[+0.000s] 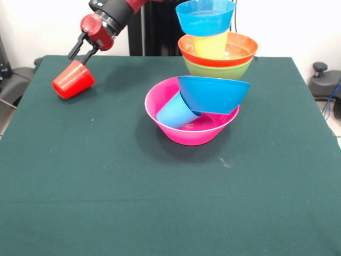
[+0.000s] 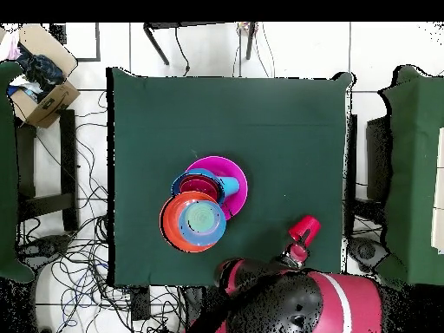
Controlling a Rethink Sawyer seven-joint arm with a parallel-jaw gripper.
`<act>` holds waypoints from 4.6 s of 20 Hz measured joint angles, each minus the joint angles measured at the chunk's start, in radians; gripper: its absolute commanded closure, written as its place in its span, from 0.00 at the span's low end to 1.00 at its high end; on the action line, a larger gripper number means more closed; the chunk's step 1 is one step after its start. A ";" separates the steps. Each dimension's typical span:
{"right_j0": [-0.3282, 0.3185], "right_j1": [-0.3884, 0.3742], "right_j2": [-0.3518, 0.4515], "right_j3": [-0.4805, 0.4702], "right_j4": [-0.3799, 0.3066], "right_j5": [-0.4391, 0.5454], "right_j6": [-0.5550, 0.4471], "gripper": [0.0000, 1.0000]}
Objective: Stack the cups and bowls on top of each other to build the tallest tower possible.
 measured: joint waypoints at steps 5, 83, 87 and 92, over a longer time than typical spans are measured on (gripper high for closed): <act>0.008 0.018 0.000 0.000 -0.032 0.042 0.000 0.00; -0.011 0.224 -0.030 -0.174 -0.105 0.239 0.115 0.00; -0.011 0.224 -0.044 -0.174 -0.105 0.239 0.115 0.00; -0.011 0.224 -0.059 -0.174 -0.105 0.239 0.115 0.00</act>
